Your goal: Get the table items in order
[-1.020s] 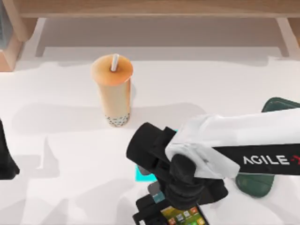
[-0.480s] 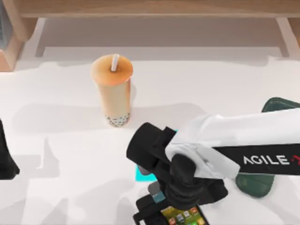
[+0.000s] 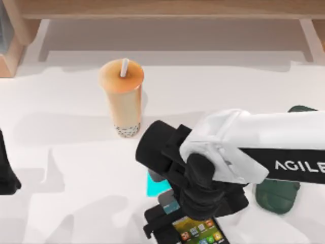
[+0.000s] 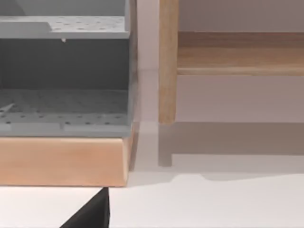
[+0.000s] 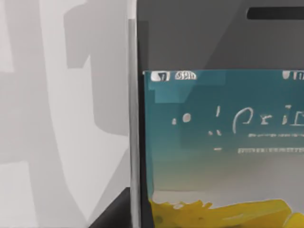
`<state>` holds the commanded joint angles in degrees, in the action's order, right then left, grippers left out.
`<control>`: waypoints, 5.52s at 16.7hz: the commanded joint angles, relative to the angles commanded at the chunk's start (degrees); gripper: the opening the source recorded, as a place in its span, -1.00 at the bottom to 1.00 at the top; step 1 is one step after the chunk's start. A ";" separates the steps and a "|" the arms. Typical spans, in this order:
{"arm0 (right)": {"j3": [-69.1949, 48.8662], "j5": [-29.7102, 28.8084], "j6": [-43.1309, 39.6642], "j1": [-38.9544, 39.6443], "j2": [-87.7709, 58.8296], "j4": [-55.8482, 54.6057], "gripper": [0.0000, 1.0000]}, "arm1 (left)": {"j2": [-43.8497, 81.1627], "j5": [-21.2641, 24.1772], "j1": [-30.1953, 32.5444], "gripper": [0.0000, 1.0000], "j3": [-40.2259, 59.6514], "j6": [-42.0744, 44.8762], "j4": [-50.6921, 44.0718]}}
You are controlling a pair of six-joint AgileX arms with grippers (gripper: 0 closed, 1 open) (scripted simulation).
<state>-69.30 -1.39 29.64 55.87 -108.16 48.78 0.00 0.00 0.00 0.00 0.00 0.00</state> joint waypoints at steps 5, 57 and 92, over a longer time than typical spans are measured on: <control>0.71 -1.73 1.55 0.69 0.88 0.44 -1.00 | 0.00 0.00 0.00 1.00 0.00 0.00 0.00; 21.58 -62.31 35.74 -1.35 30.79 -9.69 -0.85 | 0.00 0.00 0.00 1.00 0.00 0.00 0.00; 24.46 -64.51 51.46 4.02 40.13 -1.42 1.00 | 0.00 0.00 0.00 1.00 0.00 0.00 0.00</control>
<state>-44.84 -65.90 81.10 59.89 -68.03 47.36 0.00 0.00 0.00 0.00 0.00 0.00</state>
